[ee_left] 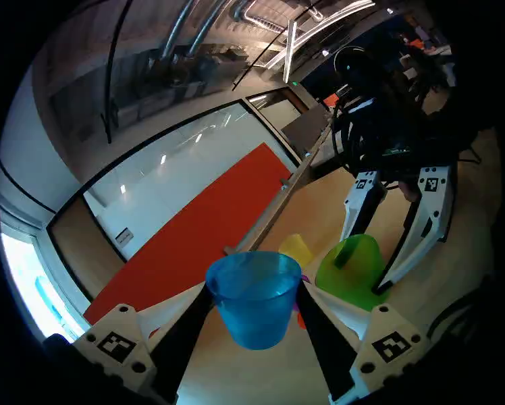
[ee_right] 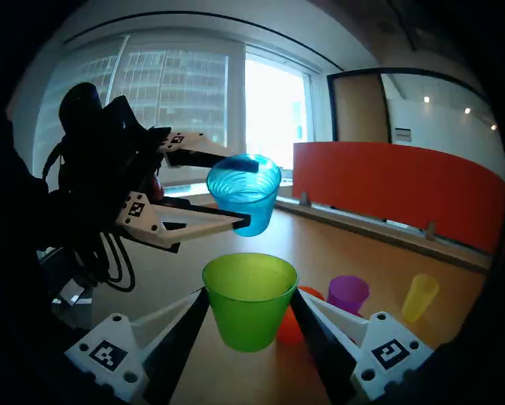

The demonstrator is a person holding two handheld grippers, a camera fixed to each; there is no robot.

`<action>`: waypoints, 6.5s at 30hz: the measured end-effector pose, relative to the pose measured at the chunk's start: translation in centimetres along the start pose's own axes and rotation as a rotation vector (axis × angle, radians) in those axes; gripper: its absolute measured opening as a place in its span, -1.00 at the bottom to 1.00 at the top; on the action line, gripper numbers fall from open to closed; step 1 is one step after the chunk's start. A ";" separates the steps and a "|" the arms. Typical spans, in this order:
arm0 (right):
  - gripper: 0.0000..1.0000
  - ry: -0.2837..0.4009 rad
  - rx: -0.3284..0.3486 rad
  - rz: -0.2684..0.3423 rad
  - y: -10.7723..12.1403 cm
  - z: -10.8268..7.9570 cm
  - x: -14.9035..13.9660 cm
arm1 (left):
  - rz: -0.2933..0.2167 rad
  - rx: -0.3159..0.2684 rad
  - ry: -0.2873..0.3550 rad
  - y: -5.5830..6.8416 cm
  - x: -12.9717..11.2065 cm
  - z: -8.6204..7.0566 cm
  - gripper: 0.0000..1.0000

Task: Pour water

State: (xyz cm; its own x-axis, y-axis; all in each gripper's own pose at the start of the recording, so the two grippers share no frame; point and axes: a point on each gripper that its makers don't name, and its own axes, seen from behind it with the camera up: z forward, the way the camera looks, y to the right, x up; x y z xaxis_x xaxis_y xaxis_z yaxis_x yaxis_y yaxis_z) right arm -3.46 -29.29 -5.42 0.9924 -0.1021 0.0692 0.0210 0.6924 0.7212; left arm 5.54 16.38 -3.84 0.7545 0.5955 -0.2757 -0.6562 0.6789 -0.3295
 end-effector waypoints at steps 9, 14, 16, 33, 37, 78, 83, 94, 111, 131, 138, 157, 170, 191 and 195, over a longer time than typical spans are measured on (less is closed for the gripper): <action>0.79 -0.001 0.008 -0.001 -0.4 0.3 0.0 | 0.058 0.003 0.000 0.1 0.3 0.0 0.70; 0.79 -0.001 0.012 -0.002 -0.5 0.3 0.0 | 0.088 0.003 -0.003 0.1 0.3 0.2 0.70; 0.79 -0.002 0.011 -0.005 -0.5 0.4 0.0 | 0.108 0.001 -0.003 0.2 0.3 0.3 0.70; 0.79 -0.001 0.011 -0.004 -0.4 0.6 -0.1 | 0.180 0.000 0.005 0.6 0.9 0.6 0.70; 0.79 0.000 0.012 0.000 -0.5 0.6 -0.1 | 0.193 0.001 0.007 0.5 1.1 0.6 0.70; 0.79 0.015 0.007 0.003 -0.1 0.3 -0.2 | 0.310 -0.007 0.008 1.2 2.4 0.7 0.70; 0.79 0.017 0.006 0.005 0.0 0.3 -0.1 | 0.322 -0.005 0.010 1.1 2.5 0.8 0.70; 0.79 0.021 0.003 0.002 0.2 0.2 -0.1 | 0.349 -0.012 0.010 1.5 2.7 1.0 0.70; 0.79 0.024 -0.005 0.003 0.4 0.0 -0.1 | 0.381 -0.013 0.008 1.3 3.1 1.0 0.70; 0.80 0.028 -0.009 0.006 0.6 -0.2 -0.2 | 0.413 -0.013 0.012 1.3 3.5 1.0 0.70; 0.79 0.031 -0.009 0.008 0.7 -0.3 -0.2 | 0.433 -0.008 0.015 1.2 3.8 1.0 0.70; 0.80 0.035 -0.017 0.008 1.0 -0.5 -0.5 | 0.475 -0.004 0.018 1.0 4.0 1.1 0.70; 0.80 0.036 -0.018 0.008 1.0 -0.5 -0.7 | 0.498 -0.001 0.019 0.9 4.1 1.0 0.70; 0.79 0.035 -0.017 0.009 1.0 -0.3 -0.9 | 0.544 0.004 0.019 0.8 4.1 1.4 0.70; 0.80 0.035 -0.017 0.010 1.0 -0.3 -0.9 | 0.557 0.004 0.018 0.7 4.1 1.4 0.70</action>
State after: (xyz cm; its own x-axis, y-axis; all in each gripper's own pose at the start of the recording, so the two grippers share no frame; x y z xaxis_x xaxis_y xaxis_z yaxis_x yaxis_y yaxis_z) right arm -4.29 -28.33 -4.96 0.9962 -0.0697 0.0519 0.0124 0.7051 0.7090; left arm 8.13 19.86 -3.97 0.2933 0.8575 -0.4227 -0.9560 0.2648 -0.1263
